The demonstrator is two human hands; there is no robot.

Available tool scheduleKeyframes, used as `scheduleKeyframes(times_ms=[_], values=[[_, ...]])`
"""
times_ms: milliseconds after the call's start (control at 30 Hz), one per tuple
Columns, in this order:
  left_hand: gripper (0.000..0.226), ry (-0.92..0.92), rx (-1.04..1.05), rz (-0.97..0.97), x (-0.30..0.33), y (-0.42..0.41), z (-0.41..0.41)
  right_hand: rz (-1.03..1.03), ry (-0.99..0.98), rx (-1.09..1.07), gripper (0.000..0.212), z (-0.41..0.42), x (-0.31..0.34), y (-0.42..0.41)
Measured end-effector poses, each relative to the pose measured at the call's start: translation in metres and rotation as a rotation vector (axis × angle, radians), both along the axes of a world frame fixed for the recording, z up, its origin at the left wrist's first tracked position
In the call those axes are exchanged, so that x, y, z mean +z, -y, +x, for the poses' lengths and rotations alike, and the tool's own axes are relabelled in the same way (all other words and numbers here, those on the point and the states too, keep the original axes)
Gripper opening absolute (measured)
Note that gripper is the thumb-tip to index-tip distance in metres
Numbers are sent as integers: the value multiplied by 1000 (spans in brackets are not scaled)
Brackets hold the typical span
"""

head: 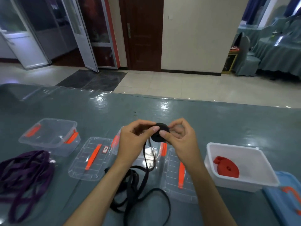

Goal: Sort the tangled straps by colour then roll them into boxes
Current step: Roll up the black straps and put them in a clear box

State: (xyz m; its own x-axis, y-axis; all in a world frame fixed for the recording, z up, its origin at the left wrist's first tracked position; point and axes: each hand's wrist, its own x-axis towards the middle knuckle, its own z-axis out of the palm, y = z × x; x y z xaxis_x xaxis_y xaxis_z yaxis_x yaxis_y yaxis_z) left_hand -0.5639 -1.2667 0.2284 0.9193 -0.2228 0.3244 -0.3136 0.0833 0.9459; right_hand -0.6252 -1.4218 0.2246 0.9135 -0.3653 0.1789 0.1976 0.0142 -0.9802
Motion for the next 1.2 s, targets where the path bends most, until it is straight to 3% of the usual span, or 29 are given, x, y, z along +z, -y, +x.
scheduleKeyframes(times_ms=[100, 200, 367, 533, 733, 933, 1067, 1200], values=[[23, 37, -40, 52, 2, 7, -12, 5, 76, -5, 38, -3, 4, 11], [36, 48, -107, 121, 5, 4, -18, 64, 111, -7, 29, -9, 4, 11], [23, 35, -5, 105, 8, -5, -29, -40, 32, 25, 30, -19, 4, 11], [18, -45, 33, -38, 3, -3, -38, 37, 127, 6, 27, -22, 11, -6], [11, -18, 103, -87, 11, -13, -32, 26, 31, 39, 29, -19, 7, -20], [27, 20, -117, -18, 6, -50, -2, -38, 107, -45, 23, 1, 9, -38], [18, 60, -58, -8, 3, -69, 28, -63, 11, 39, 35, 20, 12, -56], [22, -22, -108, -118, -6, -91, 50, -146, 102, -39, 36, 45, 23, -86]])
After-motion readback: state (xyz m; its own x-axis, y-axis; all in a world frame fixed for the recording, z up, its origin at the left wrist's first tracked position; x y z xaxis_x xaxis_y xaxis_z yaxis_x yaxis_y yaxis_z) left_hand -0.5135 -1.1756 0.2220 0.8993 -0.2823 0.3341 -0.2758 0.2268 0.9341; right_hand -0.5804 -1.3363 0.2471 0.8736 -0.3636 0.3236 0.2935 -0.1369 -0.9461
